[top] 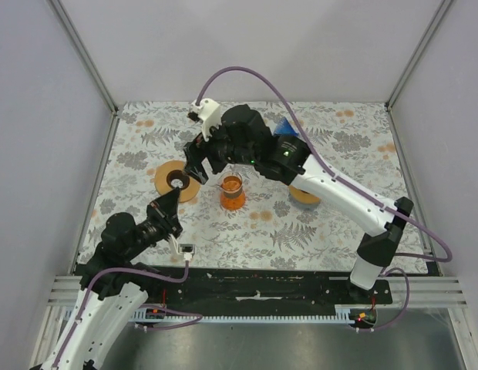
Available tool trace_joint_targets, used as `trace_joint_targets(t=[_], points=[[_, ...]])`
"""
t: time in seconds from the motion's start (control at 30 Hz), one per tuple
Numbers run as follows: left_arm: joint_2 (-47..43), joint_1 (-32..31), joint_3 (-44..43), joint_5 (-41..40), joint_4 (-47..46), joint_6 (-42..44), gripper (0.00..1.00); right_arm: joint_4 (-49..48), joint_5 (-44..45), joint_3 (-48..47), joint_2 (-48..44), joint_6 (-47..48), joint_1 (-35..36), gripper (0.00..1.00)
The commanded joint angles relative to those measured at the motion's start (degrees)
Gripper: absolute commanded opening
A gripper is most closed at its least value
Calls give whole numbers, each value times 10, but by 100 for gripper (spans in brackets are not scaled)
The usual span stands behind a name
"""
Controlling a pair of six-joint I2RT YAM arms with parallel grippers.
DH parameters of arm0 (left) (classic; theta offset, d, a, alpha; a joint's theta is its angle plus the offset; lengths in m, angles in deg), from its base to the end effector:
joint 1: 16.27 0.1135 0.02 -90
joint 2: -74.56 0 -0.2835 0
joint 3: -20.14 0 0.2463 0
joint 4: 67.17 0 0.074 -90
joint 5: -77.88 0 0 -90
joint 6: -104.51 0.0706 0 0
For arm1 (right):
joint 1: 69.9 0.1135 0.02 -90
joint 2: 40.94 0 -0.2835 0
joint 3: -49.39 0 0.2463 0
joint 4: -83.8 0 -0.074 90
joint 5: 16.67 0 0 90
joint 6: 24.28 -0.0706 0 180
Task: Place the coffee filter in the dripper
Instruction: Place the dripper holder onto the coffee server.
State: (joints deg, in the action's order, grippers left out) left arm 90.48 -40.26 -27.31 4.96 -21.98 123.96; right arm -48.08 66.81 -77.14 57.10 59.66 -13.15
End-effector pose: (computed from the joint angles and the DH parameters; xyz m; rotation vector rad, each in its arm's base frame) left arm 0.0782 -0.0575 0.2867 1.7929 0.5327 0.7859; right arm 0.2191 0.3489 0.4633 -0.9299 1.7753 0.8330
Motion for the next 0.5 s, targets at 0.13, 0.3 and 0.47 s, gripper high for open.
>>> trace_joint_targets(t=[0.13, 0.3, 0.47], points=[[-45, -1, 35, 57, -106, 154, 2, 56, 39, -77, 77, 17, 17, 83], [-50, -1, 40, 59, -107, 153, 2, 63, 54, -101, 116, 17, 17, 81], [-58, -2, 43, 67, -109, 161, 2, 68, 42, -123, 145, 25, 17, 65]])
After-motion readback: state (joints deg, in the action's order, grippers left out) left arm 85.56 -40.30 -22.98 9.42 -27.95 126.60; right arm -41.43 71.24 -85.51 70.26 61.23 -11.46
